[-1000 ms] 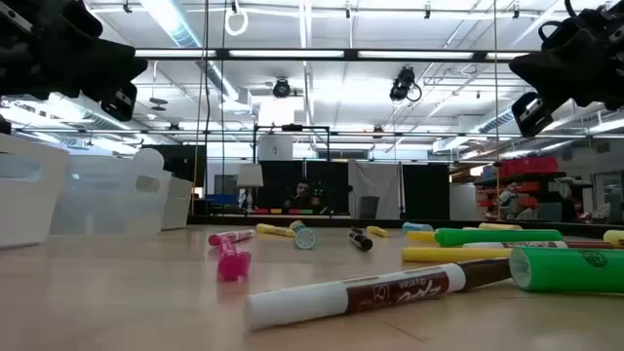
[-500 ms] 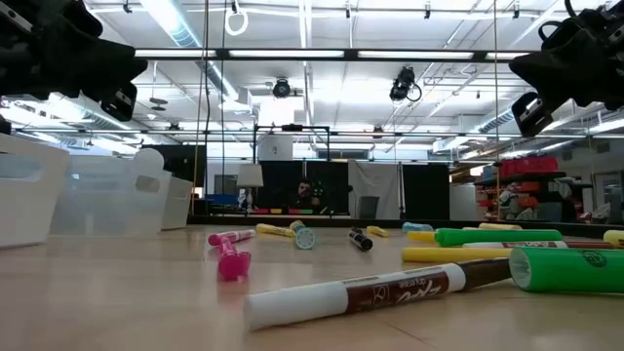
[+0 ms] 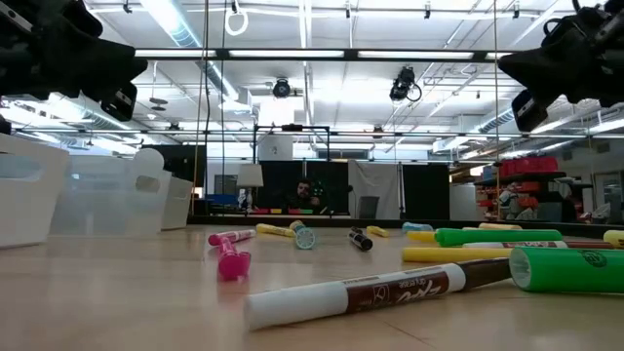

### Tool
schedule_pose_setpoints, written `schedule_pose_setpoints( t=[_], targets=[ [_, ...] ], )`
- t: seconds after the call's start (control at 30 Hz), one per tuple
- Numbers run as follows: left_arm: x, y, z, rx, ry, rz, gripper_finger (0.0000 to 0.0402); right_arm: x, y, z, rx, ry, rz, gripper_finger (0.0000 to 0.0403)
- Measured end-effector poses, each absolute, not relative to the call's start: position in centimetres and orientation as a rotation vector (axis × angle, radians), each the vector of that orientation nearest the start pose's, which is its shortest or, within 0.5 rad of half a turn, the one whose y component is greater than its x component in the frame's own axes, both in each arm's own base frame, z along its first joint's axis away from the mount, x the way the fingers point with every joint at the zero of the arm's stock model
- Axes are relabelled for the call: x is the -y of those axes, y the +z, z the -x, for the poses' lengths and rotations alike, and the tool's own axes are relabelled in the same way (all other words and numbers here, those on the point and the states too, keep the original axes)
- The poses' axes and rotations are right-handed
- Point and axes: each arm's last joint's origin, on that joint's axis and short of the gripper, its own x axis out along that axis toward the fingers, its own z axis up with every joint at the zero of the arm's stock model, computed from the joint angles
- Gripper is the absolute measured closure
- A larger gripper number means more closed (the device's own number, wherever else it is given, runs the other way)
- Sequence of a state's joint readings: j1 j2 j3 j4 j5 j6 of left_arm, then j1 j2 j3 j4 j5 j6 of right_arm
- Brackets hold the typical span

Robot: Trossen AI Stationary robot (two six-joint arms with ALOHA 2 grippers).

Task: Pick & Place Markers
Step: Put the blue highlighter into the gray bin

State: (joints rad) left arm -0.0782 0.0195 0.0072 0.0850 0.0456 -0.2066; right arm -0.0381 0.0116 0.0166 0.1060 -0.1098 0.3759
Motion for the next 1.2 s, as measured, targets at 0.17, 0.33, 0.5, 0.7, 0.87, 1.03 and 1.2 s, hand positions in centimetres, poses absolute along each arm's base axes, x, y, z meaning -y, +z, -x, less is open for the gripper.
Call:
schedule_pose_setpoints(
  t=[0.17,0.33,0.5,0.7,0.87,1.03,1.2],
  targets=[
    [0.9,17.3,-9.8,0.060,-0.131,0.207,0.0303,0.2,19.4,-9.4,0.273,0.066,-0.304,0.0378],
    [0.9,17.3,-9.8,0.060,-0.131,0.207,0.0303,-0.2,21.4,-9.4,0.468,0.123,-0.179,0.0378],
    [0.9,17.3,-9.8,0.060,-0.131,0.207,0.0303,-1.0,22.0,-10.5,0.524,0.174,-0.101,0.0378],
    [0.9,17.3,-9.8,0.060,-0.131,0.207,0.0303,-1.9,20.5,-13.4,0.388,0.146,-0.110,0.0378],
    [0.9,17.3,-9.8,0.060,-0.131,0.207,0.0303,-2.1,20.3,-16.5,0.284,0.020,-0.105,0.0378],
    [0.9,17.3,-9.8,0.060,-0.131,0.207,0.0303,-1.9,21.2,-19.4,0.253,-0.059,-0.190,0.0378],
    [0.9,17.3,-9.8,0.060,-0.130,0.207,0.0303,-1.9,21.3,-22.5,0.180,-0.138,-0.266,0.0378]
  ],
)
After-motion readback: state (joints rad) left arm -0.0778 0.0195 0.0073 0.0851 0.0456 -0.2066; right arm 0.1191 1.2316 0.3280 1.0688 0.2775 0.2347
